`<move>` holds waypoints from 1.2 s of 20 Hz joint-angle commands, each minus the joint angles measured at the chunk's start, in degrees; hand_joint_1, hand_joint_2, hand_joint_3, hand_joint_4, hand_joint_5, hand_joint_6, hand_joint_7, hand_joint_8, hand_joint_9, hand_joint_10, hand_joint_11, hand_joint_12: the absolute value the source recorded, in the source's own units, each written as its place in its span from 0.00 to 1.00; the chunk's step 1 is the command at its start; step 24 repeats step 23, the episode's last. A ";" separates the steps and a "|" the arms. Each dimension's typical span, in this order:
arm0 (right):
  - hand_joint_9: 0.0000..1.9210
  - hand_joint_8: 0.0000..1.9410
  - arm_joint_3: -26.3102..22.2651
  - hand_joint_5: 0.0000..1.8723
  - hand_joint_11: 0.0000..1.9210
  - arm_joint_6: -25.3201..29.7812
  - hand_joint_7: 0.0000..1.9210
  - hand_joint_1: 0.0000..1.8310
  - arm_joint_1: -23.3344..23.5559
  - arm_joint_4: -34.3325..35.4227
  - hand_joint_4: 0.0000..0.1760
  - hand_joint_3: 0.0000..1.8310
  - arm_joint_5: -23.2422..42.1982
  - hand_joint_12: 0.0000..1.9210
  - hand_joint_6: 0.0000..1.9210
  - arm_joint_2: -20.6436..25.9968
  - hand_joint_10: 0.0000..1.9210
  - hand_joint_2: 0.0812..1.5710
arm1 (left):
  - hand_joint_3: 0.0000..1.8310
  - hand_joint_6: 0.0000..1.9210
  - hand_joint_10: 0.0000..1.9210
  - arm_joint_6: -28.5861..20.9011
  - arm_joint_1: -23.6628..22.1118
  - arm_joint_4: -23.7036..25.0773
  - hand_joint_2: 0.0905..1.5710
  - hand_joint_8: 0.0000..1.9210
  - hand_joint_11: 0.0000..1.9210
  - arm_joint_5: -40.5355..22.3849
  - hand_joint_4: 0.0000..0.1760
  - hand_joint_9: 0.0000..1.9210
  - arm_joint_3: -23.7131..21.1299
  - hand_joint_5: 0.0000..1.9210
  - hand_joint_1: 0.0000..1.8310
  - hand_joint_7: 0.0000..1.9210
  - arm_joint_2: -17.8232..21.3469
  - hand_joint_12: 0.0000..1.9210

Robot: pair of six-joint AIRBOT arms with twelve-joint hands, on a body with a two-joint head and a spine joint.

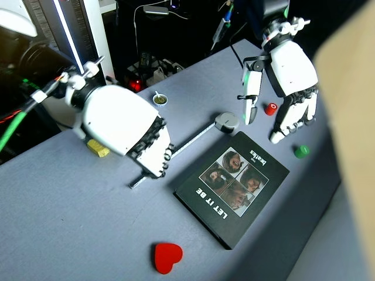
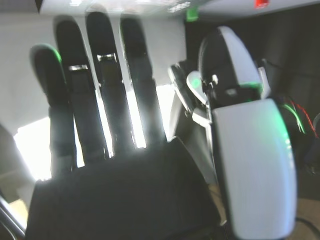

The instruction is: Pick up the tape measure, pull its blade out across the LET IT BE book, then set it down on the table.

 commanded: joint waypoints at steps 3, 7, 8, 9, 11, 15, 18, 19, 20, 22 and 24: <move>0.55 1.00 -0.89 0.40 0.69 -0.78 0.46 0.50 2.04 -0.54 0.00 0.00 -7.61 1.00 1.00 -1.71 1.00 0.70 | 0.00 0.93 0.95 -8.89 3.09 5.21 0.67 0.93 0.42 -9.37 0.00 0.46 -3.88 0.43 0.48 0.44 -1.70 0.98; 0.84 1.00 -1.20 0.57 0.95 -0.44 0.70 0.54 2.53 0.04 0.00 0.00 -10.07 1.00 1.00 -3.48 1.00 0.73 | 0.00 1.00 1.00 -17.42 7.29 11.71 0.66 1.00 0.56 -19.42 0.00 0.56 -6.73 0.58 0.53 0.56 -6.47 1.00; 0.88 1.00 -1.30 0.59 0.98 -0.57 0.74 0.53 2.25 -0.67 0.00 0.01 -9.72 1.00 1.00 -3.50 1.00 0.74 | 0.00 1.00 1.00 -18.58 7.73 11.94 0.66 1.00 0.59 -20.88 0.00 0.61 -6.86 0.62 0.53 0.60 -7.16 1.00; 0.90 1.00 -1.40 0.62 1.00 -0.56 0.77 0.53 1.96 -1.81 0.00 0.01 -9.39 1.00 1.00 -3.51 1.00 0.76 | 0.00 1.00 1.00 -19.63 7.97 12.05 0.68 1.00 0.63 -21.51 0.00 0.65 -6.90 0.64 0.52 0.63 -7.58 1.00; 0.90 1.00 -1.65 0.64 1.00 -0.55 0.79 0.55 1.62 -3.03 0.30 0.00 -9.14 1.00 1.00 -3.49 1.00 0.79 | 0.01 1.00 1.00 -20.30 8.46 12.04 0.72 1.00 0.70 -21.96 0.00 0.71 -6.95 0.66 0.48 0.68 -8.36 1.00; 0.89 1.00 -1.90 0.66 1.00 -0.56 0.78 0.57 1.16 -3.08 1.00 0.00 -8.05 1.00 1.00 -3.48 1.00 0.80 | 0.00 1.00 1.00 -21.38 8.88 12.36 0.75 1.00 0.75 -22.62 0.00 0.73 -7.24 0.67 0.47 0.69 -9.21 1.00; 0.89 1.00 -1.99 0.65 1.00 -0.53 0.79 0.57 0.57 -4.39 1.00 0.00 -7.83 1.00 1.00 -3.38 1.00 0.80 | 0.01 1.00 1.00 -22.14 8.79 12.42 0.76 1.00 0.75 -22.30 0.00 0.73 -7.22 0.67 0.48 0.69 -9.26 1.00; 0.89 1.00 -2.03 0.65 1.00 -0.50 0.79 0.57 0.19 -4.42 1.00 0.00 -7.81 1.00 1.00 -3.29 1.00 0.80 | 0.00 1.00 1.00 -22.76 8.65 12.50 0.76 1.00 0.75 -22.30 0.00 0.73 -7.23 0.67 0.48 0.69 -9.12 1.00; 0.89 1.00 -2.05 0.65 1.00 -0.50 0.78 0.57 -0.09 -4.42 1.00 0.00 -7.78 1.00 1.00 -3.28 1.00 0.80 | 0.00 1.00 1.00 -22.96 8.28 12.66 0.76 1.00 0.75 -22.29 0.00 0.73 -7.25 0.67 0.48 0.69 -8.93 1.00; 0.89 1.00 -2.05 0.65 1.00 -0.51 0.78 0.57 0.03 -4.42 1.00 0.00 -7.85 1.00 1.00 -3.28 1.00 0.80 | 0.00 1.00 1.00 -22.96 7.71 12.99 0.76 1.00 0.75 -22.29 0.00 0.73 -7.25 0.67 0.48 0.69 -8.73 1.00; 0.89 1.00 -2.03 0.65 0.99 -0.62 0.78 0.57 0.38 -4.40 1.00 0.00 -8.06 1.00 1.00 -3.29 1.00 0.80 | 0.00 1.00 1.00 -22.92 7.46 13.00 0.76 1.00 0.75 -22.28 0.00 0.73 -7.26 0.67 0.48 0.69 -8.69 1.00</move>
